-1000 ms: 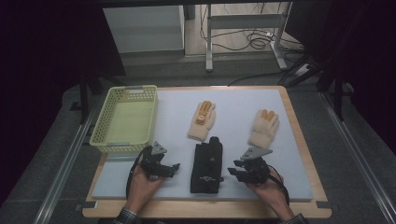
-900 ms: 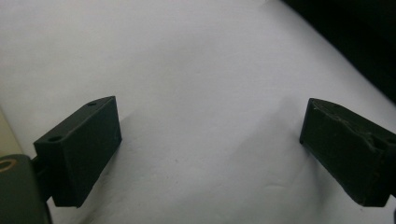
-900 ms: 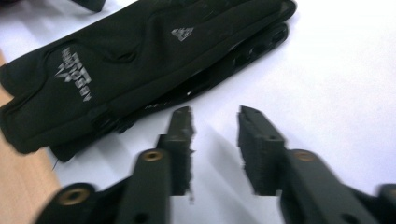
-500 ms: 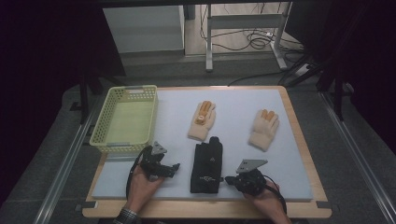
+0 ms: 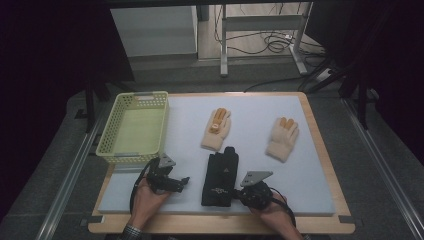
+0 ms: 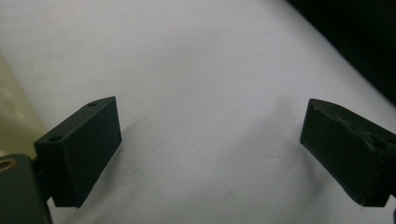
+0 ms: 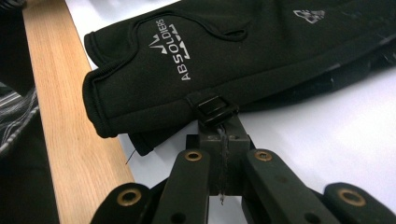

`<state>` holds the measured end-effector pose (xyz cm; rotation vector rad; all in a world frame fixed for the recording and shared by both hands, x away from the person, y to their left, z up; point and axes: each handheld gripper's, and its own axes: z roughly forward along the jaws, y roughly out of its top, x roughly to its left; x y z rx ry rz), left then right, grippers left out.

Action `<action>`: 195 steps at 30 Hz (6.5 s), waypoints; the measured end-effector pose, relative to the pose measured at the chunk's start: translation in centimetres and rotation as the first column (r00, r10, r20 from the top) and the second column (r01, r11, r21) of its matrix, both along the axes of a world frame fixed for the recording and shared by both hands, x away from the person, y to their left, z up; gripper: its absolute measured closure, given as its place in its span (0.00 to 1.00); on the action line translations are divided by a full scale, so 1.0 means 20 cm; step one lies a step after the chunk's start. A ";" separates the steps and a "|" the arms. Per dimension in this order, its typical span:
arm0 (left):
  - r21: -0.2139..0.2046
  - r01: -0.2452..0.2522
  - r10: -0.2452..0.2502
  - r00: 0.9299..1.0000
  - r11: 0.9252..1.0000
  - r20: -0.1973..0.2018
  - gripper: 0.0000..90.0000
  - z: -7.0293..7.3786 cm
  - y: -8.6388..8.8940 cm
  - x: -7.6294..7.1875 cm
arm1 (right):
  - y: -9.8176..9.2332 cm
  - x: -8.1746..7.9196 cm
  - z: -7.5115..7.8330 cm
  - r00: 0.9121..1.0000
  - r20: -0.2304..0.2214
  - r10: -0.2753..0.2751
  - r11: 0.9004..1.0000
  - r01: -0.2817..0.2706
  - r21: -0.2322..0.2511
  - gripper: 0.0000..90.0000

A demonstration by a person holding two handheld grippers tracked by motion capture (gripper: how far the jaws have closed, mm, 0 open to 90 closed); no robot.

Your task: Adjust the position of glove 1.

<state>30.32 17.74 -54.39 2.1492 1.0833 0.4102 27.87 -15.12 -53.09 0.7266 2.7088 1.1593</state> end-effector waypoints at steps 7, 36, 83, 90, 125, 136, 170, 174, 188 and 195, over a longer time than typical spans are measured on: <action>0.009 -0.027 0.027 1.000 1.000 0.010 0.06 -0.01 0.06 -0.06 | 0.07 0.02 -0.01 1.000 -0.001 0.002 1.000 -0.002 0.009 0.98; -0.015 -0.058 0.058 0.998 0.998 -0.015 0.05 -0.04 0.14 -0.06 | 0.30 0.08 -0.01 0.998 0.039 0.053 0.999 -0.053 -0.003 0.81; -0.085 0.106 -0.109 0.994 0.991 -0.030 0.00 0.16 -0.08 -0.02 | -0.29 0.30 -0.01 0.943 0.131 -0.305 0.950 0.311 -0.029 0.31; -0.052 0.190 -0.192 0.980 0.980 -0.054 0.00 0.15 -0.33 0.06 | -0.29 0.30 -0.01 0.942 0.133 -0.307 0.949 0.313 -0.029 0.31; 0.097 0.202 -0.194 0.977 0.975 -0.087 0.63 0.10 -0.47 0.09 | -0.28 0.30 -0.01 0.942 0.138 -0.307 0.949 0.314 -0.031 0.31; 0.073 0.185 -0.180 0.982 0.980 -0.063 0.70 0.14 -0.42 0.12 | -0.28 0.30 -0.01 0.941 0.139 -0.308 0.949 0.315 -0.031 0.30; 0.059 0.063 -0.063 0.998 0.996 0.013 0.67 0.56 -0.24 0.32 | -0.28 0.30 -0.01 0.939 0.144 -0.313 0.947 0.320 -0.033 0.29; 0.070 0.027 -0.028 0.999 0.997 0.021 0.67 0.60 -0.20 0.36 | -0.28 0.30 -0.01 0.939 0.145 -0.313 0.947 0.320 -0.033 0.29; 0.081 -0.131 0.129 0.991 0.988 0.031 0.67 0.67 0.06 0.49 | -0.28 0.30 -0.01 0.939 0.147 -0.312 0.947 0.320 -0.034 0.28; 0.079 -0.222 0.220 0.975 0.972 0.034 0.66 0.66 0.23 0.53 | -0.28 0.30 -0.02 0.938 0.147 -0.313 0.947 0.321 -0.032 0.28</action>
